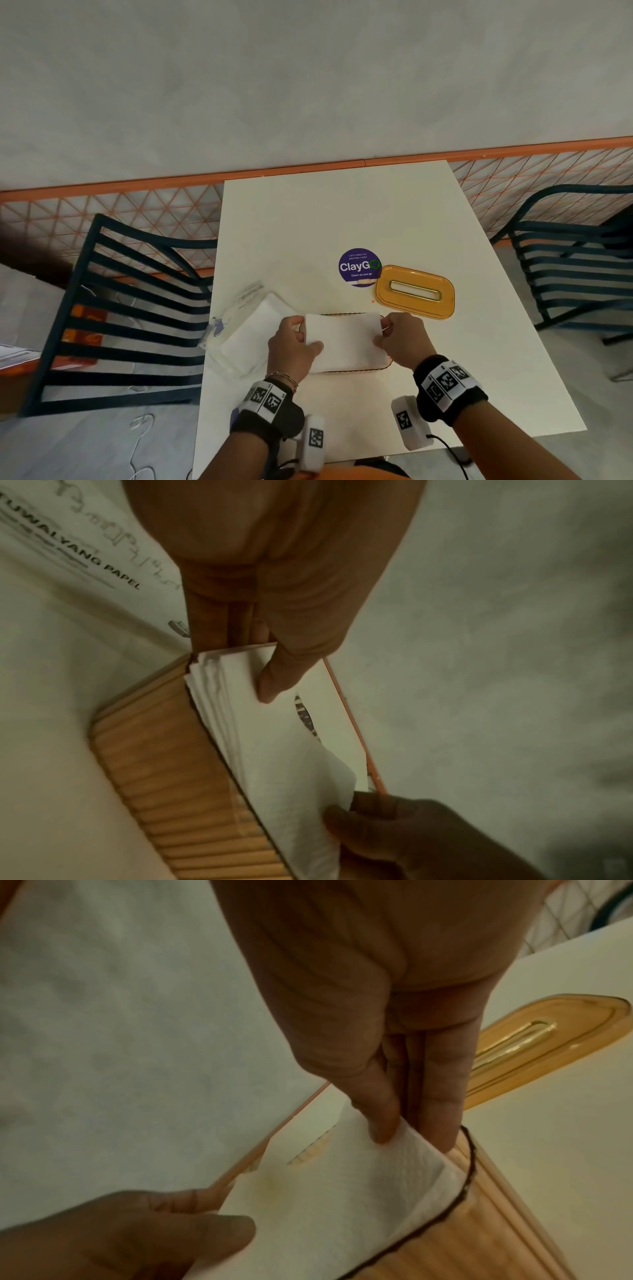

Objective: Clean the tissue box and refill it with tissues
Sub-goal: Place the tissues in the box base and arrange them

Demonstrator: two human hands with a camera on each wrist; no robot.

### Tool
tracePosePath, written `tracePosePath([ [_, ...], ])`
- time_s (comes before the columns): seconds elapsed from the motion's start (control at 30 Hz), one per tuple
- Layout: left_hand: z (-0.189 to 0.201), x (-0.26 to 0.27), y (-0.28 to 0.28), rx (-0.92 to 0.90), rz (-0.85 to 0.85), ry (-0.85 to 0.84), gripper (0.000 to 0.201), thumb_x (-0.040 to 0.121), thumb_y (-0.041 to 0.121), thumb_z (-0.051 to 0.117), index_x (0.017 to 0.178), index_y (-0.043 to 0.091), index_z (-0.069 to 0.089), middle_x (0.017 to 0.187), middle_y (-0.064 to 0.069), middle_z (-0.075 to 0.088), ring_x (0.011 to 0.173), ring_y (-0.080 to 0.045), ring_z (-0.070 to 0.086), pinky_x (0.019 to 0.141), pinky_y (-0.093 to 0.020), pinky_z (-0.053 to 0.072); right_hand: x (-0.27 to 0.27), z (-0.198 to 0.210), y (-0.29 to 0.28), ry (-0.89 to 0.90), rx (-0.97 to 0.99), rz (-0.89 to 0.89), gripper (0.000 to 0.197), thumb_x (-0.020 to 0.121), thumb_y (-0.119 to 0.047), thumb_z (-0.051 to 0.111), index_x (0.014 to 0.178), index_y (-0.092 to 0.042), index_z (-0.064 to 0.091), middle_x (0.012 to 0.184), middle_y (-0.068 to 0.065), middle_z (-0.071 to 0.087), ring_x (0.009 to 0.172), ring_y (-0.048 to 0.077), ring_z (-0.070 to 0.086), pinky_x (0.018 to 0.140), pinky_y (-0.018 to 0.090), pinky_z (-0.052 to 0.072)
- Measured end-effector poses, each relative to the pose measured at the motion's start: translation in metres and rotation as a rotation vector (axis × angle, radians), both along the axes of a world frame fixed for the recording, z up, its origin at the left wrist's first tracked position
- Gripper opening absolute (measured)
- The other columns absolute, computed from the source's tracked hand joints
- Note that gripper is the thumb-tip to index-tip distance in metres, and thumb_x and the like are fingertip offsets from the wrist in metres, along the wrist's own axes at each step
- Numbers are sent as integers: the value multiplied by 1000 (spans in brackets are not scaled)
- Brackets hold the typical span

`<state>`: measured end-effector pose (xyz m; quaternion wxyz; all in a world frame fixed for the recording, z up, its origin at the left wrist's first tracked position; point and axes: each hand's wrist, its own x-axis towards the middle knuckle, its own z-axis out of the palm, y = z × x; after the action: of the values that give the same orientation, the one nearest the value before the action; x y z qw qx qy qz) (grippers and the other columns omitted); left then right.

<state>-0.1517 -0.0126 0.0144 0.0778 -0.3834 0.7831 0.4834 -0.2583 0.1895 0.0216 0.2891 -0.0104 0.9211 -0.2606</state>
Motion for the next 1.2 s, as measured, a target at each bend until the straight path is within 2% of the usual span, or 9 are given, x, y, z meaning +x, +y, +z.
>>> tracePosePath([
  [0.07, 1, -2, 3, -22, -9, 0, 63, 77, 18, 84, 132, 23, 55, 117, -6, 69, 104, -22, 67, 85, -23, 48, -1, 2, -2, 18, 44, 22, 29, 85, -17, 73, 112, -9, 70, 107, 7, 72, 87, 19, 61, 76, 25, 46],
  [0.23, 0, -5, 8, -71, -56, -9, 65, 77, 14, 83, 134, 20, 52, 122, -11, 71, 111, -24, 68, 86, -21, 48, 1, 4, -9, 34, 125, 34, 26, 86, -14, 69, 112, -9, 70, 107, 7, 72, 92, 23, 66, 76, 24, 51],
  [0.47, 0, -5, 13, -218, -216, -37, 73, 74, 17, 84, 135, 22, 43, 113, -6, 69, 111, -29, 63, 95, -40, 54, 4, 7, -16, 78, 250, 102, 20, 85, -9, 60, 103, -5, 66, 106, 12, 70, 97, 30, 67, 76, 32, 53],
  [0.63, 1, -6, 9, -236, -240, -65, 80, 71, 21, 88, 136, 21, 42, 115, -8, 71, 110, -29, 65, 95, -41, 55, 3, 6, -16, 89, 275, 115, 21, 85, -9, 60, 106, -5, 67, 105, 11, 70, 95, 28, 68, 79, 31, 55],
  [0.77, 3, -8, 9, -267, -277, -95, 83, 73, 22, 88, 139, 21, 38, 126, -9, 67, 118, -28, 63, 97, -37, 53, 5, 10, -19, 106, 292, 120, 21, 87, -8, 60, 107, -7, 66, 105, 10, 70, 94, 27, 68, 77, 29, 54],
  [0.87, 10, -6, 11, -414, -338, -75, 78, 76, 26, 86, 140, 23, 41, 135, -2, 56, 115, -24, 63, 85, -30, 50, 13, 15, -18, 199, 317, 160, 22, 89, -13, 65, 111, -10, 61, 105, 8, 68, 92, 26, 68, 71, 27, 48],
  [0.93, 13, -3, 11, -532, -388, -30, 68, 78, 30, 84, 136, 27, 48, 133, 3, 50, 114, -18, 60, 77, -26, 47, 18, 14, -15, 291, 286, 195, 37, 87, -17, 74, 118, -12, 55, 108, 6, 66, 92, 24, 67, 74, 27, 50],
  [1.07, 6, -4, 4, -529, -578, 32, 51, 82, 27, 80, 129, 30, 60, 131, 10, 53, 125, -12, 51, 91, -24, 49, 25, 9, -13, 358, 159, 353, 49, 82, -13, 80, 126, -18, 59, 125, 3, 59, 107, 20, 61, 86, 27, 54],
  [1.2, -1, -4, 4, -525, -735, -11, 60, 84, 29, 79, 139, 30, 57, 150, 8, 45, 136, -14, 42, 112, -28, 38, 29, 4, -14, 306, 159, 569, 56, 85, -15, 77, 137, -21, 58, 148, 1, 49, 134, 20, 46, 106, 30, 45],
])
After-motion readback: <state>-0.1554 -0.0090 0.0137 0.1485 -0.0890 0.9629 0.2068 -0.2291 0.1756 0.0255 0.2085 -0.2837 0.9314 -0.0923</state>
